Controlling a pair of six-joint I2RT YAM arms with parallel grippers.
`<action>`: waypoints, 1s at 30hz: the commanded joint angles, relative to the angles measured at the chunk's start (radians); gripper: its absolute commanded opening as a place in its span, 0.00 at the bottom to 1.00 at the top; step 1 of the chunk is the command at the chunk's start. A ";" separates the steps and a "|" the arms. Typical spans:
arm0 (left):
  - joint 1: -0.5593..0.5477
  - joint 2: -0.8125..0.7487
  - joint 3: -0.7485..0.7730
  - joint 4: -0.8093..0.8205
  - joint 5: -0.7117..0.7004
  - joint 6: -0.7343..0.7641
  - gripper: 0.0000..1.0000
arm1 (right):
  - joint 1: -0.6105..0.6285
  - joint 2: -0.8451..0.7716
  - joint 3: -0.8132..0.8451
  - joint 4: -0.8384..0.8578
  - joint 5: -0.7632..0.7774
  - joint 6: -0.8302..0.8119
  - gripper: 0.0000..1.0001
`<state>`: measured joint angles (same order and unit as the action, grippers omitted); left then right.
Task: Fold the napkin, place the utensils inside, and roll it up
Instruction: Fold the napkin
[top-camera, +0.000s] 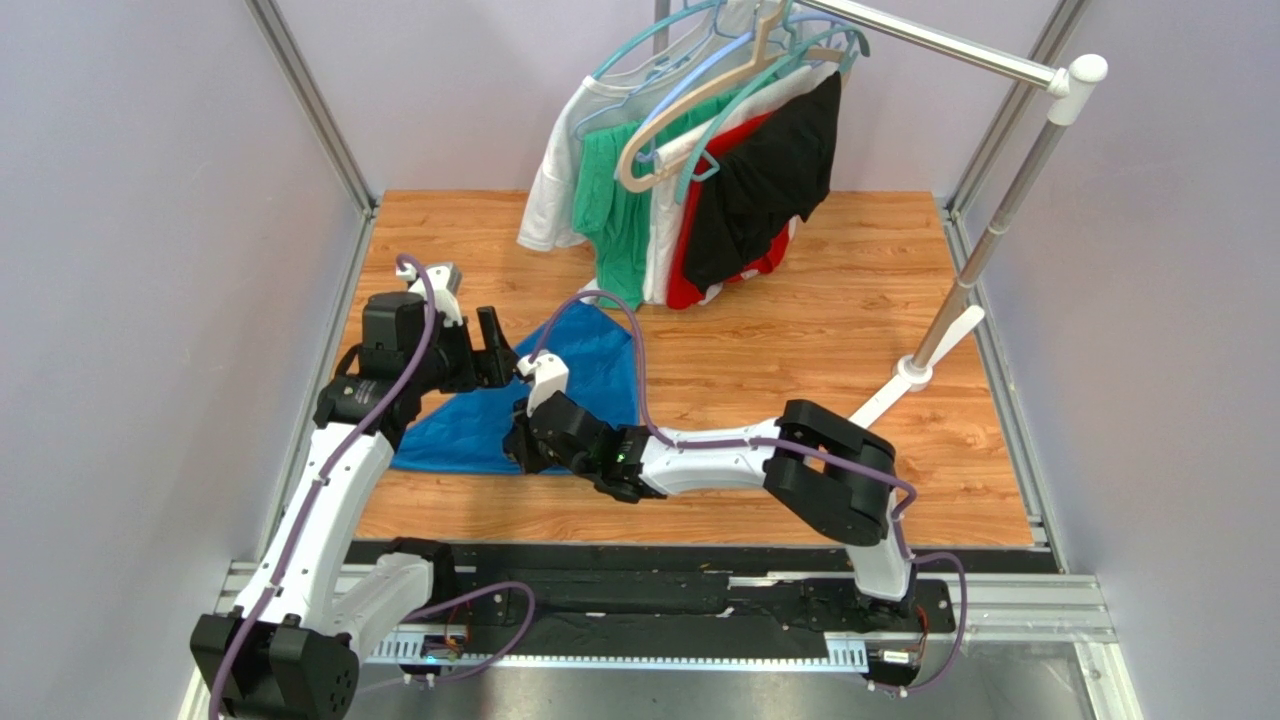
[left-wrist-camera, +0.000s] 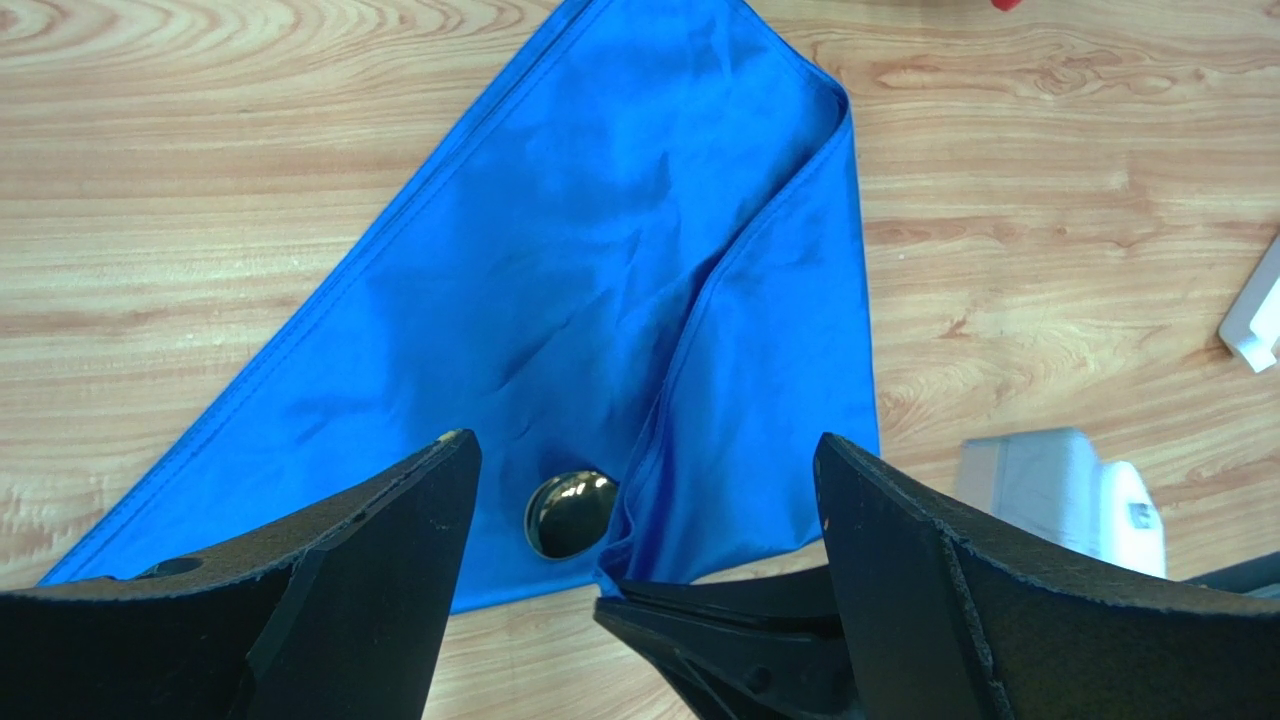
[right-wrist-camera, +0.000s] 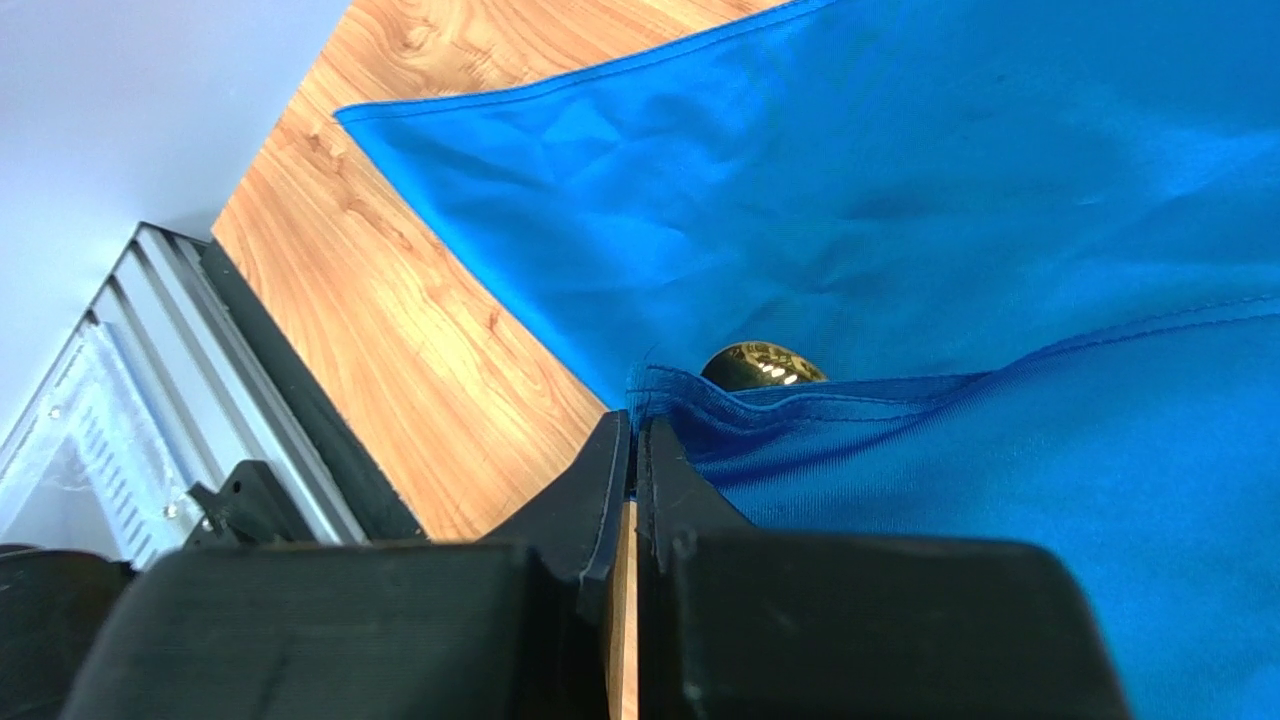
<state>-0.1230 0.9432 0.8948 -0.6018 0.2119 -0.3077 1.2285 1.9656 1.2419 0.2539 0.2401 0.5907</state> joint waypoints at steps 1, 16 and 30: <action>-0.003 -0.018 -0.008 0.025 0.012 -0.001 0.91 | 0.005 0.038 0.067 0.030 -0.004 -0.019 0.00; -0.003 -0.015 -0.011 0.022 0.015 -0.002 0.91 | 0.006 0.125 0.119 0.002 -0.010 -0.012 0.19; -0.003 -0.012 -0.010 0.013 -0.037 -0.005 0.93 | 0.017 -0.082 -0.131 0.097 0.026 -0.049 0.48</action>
<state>-0.1215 0.9432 0.8780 -0.6170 0.1764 -0.3077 1.2293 2.0182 1.2110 0.2958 0.2329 0.5735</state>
